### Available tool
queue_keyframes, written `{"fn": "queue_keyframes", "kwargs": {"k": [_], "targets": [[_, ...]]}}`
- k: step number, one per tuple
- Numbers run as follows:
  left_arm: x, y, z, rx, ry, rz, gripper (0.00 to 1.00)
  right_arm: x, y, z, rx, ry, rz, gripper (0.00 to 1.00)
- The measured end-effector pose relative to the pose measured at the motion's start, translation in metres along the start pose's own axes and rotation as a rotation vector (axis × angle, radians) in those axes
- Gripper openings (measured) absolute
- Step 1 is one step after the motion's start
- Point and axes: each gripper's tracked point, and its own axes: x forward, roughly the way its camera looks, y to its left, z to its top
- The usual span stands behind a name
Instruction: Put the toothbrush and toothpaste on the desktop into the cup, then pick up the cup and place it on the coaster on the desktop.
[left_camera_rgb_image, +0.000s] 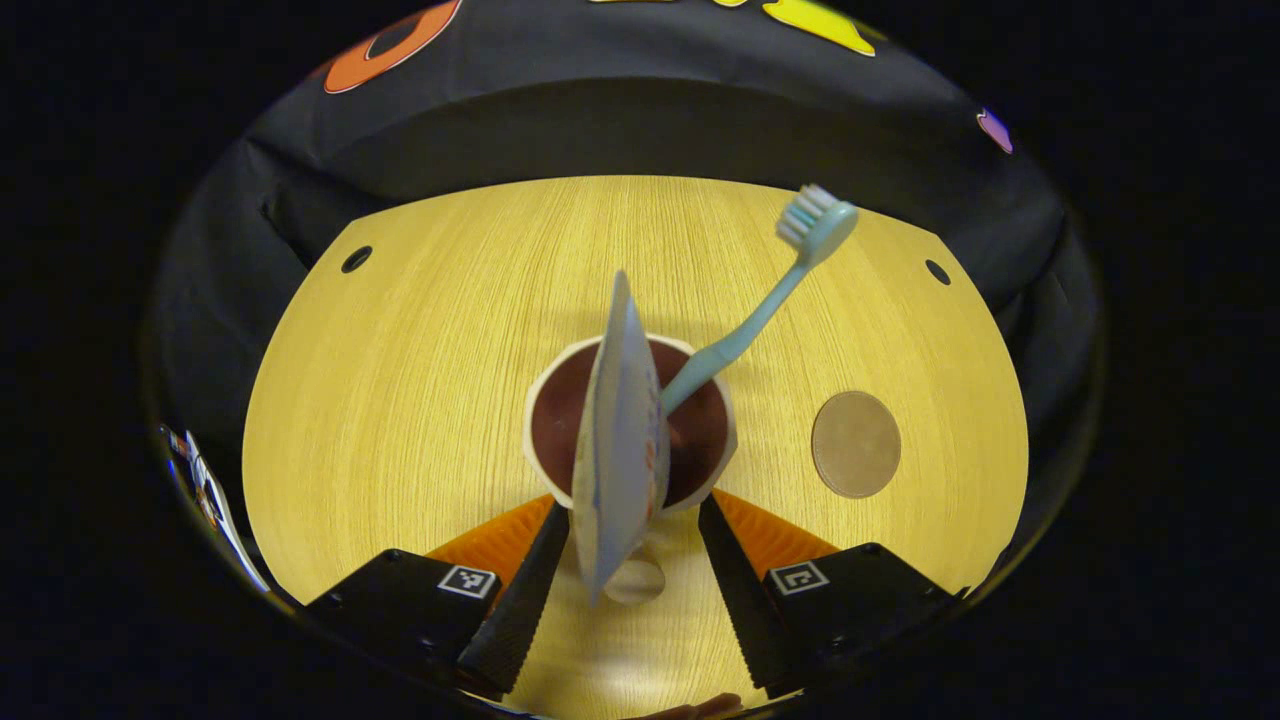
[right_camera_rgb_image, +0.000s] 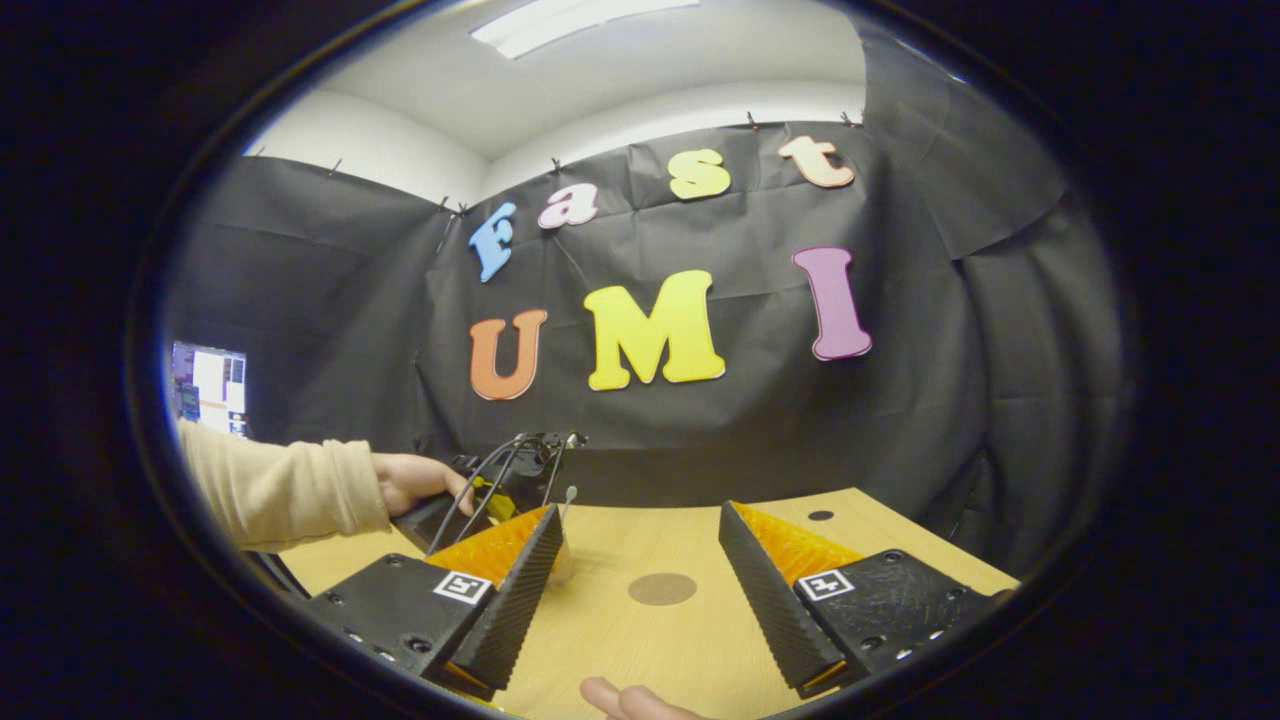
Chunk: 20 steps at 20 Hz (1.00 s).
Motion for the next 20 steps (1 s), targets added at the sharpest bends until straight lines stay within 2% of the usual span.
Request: {"fn": "queue_keyframes", "kwargs": {"k": [2,6,7,9,15,20], "targets": [[0.004,-0.003,0.000,-0.009,0.029,-0.017,0.70,-0.002,-0.002,-0.002,-0.002,-0.004,0.000,0.95],[0.002,-0.011,0.011,-0.015,0.045,-0.015,0.59,-0.004,-0.010,-0.006,0.035,0.002,-0.001,0.95],[0.001,-0.011,0.016,-0.016,0.042,-0.005,0.39,-0.005,-0.013,-0.006,0.049,0.004,-0.002,0.95],[-0.008,-0.016,0.030,-0.002,0.040,-0.002,0.25,-0.004,-0.020,-0.006,0.078,0.006,-0.010,0.95],[-0.035,-0.032,0.069,-0.026,0.030,-0.033,0.23,0.001,-0.029,-0.013,0.095,0.032,-0.024,0.95],[-0.073,-0.059,0.113,0.000,0.011,-0.034,0.22,0.002,-0.025,-0.025,0.072,0.072,-0.010,0.95]]}}
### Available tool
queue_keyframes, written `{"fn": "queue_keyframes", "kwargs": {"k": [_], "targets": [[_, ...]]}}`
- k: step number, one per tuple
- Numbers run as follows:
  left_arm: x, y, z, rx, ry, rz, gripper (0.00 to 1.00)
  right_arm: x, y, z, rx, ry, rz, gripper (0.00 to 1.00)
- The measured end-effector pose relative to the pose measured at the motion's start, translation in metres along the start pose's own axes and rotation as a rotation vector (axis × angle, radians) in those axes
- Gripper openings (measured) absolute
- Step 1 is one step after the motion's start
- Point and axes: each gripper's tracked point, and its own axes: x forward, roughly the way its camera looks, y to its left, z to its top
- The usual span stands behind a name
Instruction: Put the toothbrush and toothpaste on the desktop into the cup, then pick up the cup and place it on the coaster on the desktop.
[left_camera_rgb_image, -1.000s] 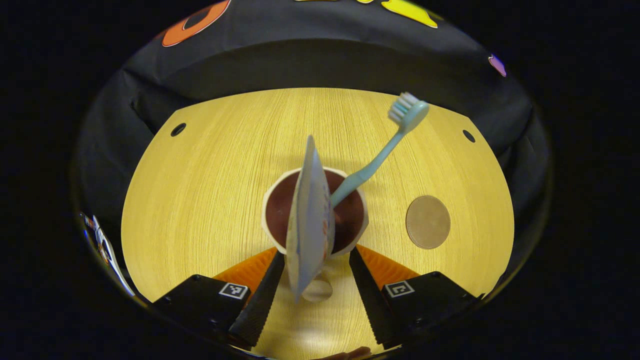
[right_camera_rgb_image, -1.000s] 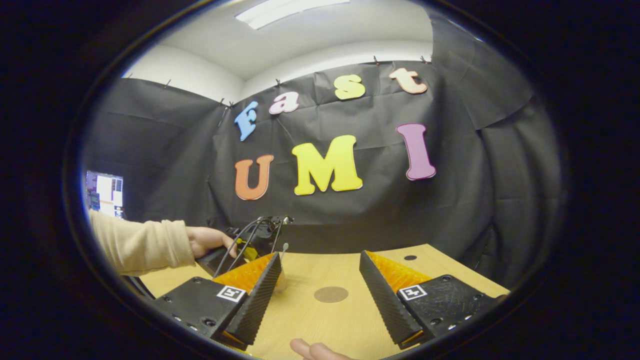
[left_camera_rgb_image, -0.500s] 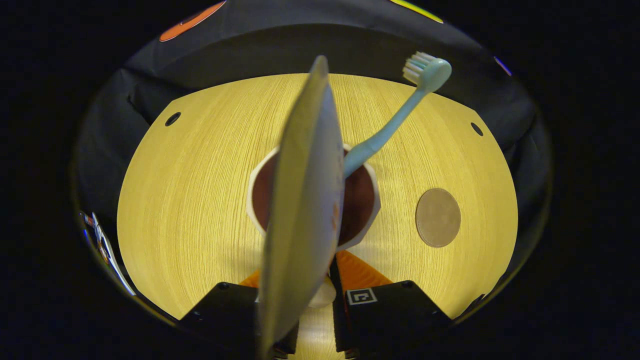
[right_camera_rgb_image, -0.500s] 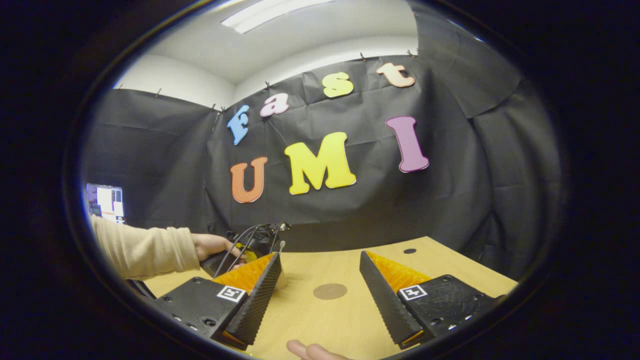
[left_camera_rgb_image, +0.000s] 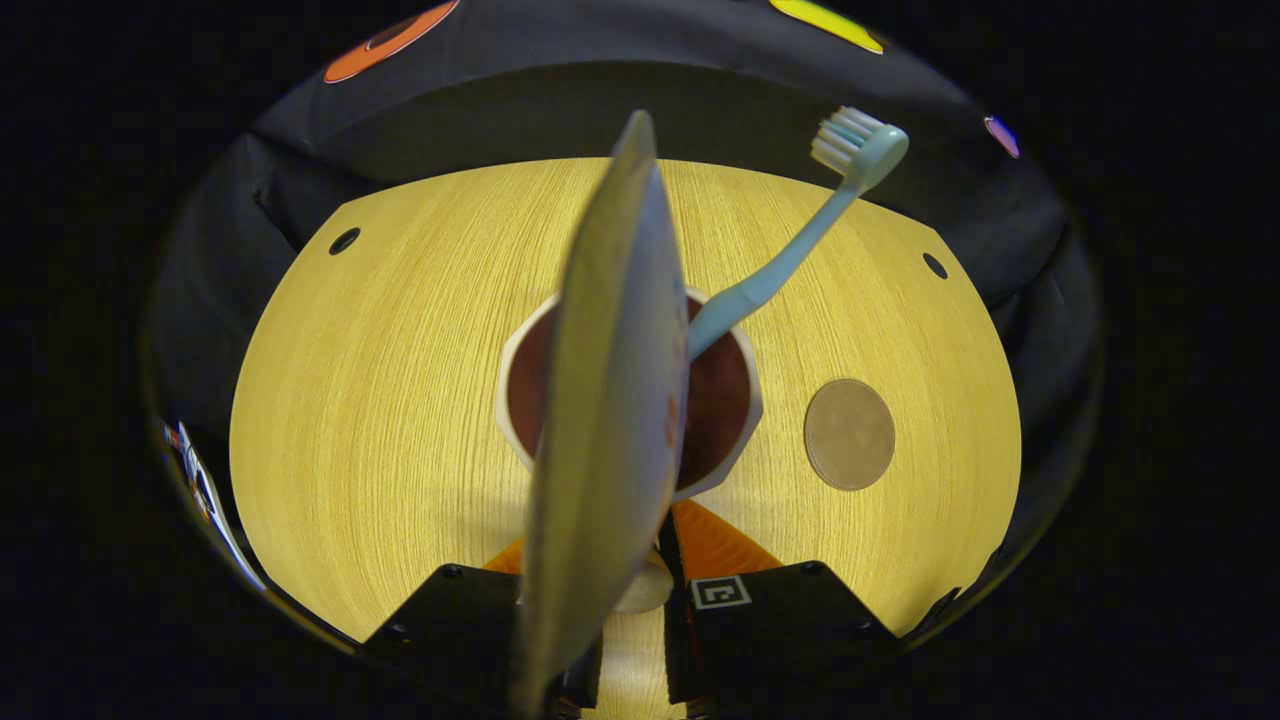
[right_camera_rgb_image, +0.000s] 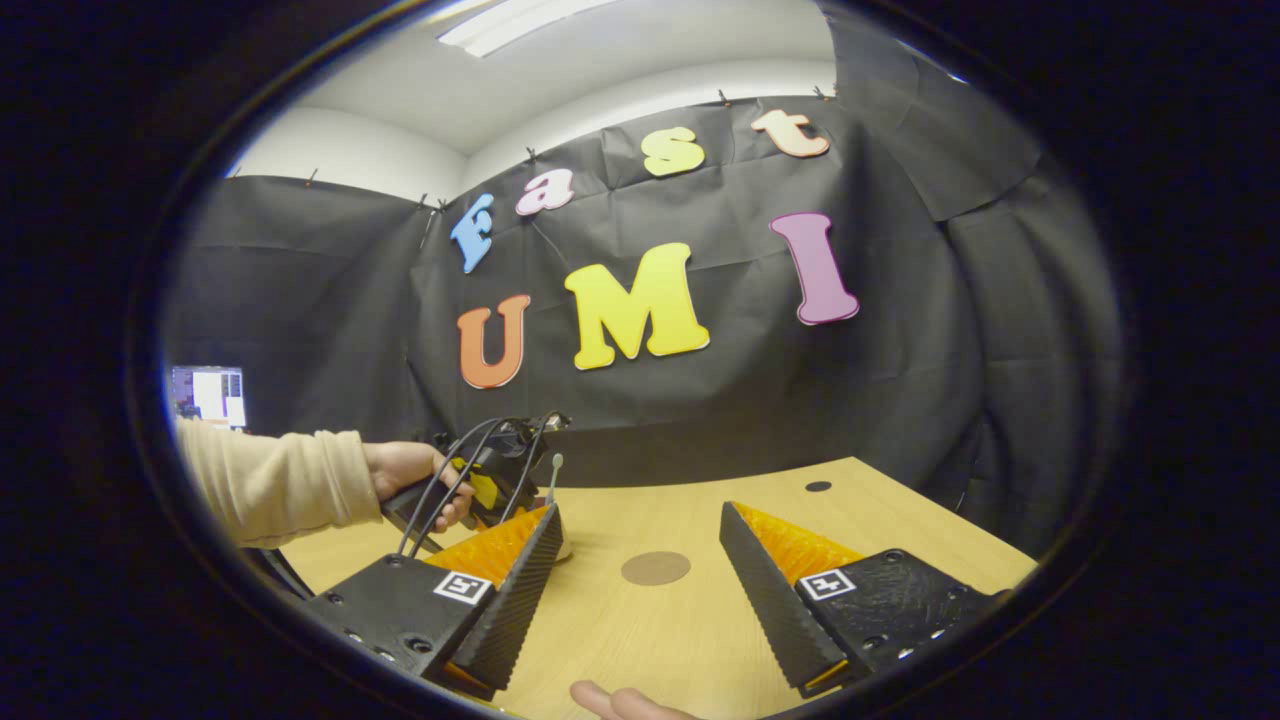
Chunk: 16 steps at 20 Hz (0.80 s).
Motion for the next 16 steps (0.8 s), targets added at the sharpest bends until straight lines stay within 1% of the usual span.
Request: {"fn": "queue_keyframes", "kwargs": {"k": [2,6,9,10,14,16], "targets": [[-0.017,-0.020,0.018,0.027,0.002,-0.011,0.22,0.003,0.001,-0.002,-0.005,0.003,-0.002,0.95],[-0.051,-0.066,0.067,0.089,-0.034,-0.021,0.23,0.004,-0.005,-0.003,-0.025,0.005,-0.018,0.95],[-0.070,-0.112,0.105,0.147,-0.016,-0.044,0.23,0.003,-0.011,-0.001,-0.013,-0.002,-0.028,0.95],[-0.080,-0.146,0.132,0.184,-0.010,-0.067,0.23,0.005,-0.020,-0.002,-0.008,-0.003,-0.043,0.95],[-0.089,-0.198,0.178,0.198,0.023,-0.101,0.23,0.008,-0.036,-0.002,0.021,0.004,-0.072,0.95],[-0.094,-0.219,0.203,0.206,0.036,-0.106,0.23,0.011,-0.041,0.000,0.039,0.000,-0.084,0.95]]}}
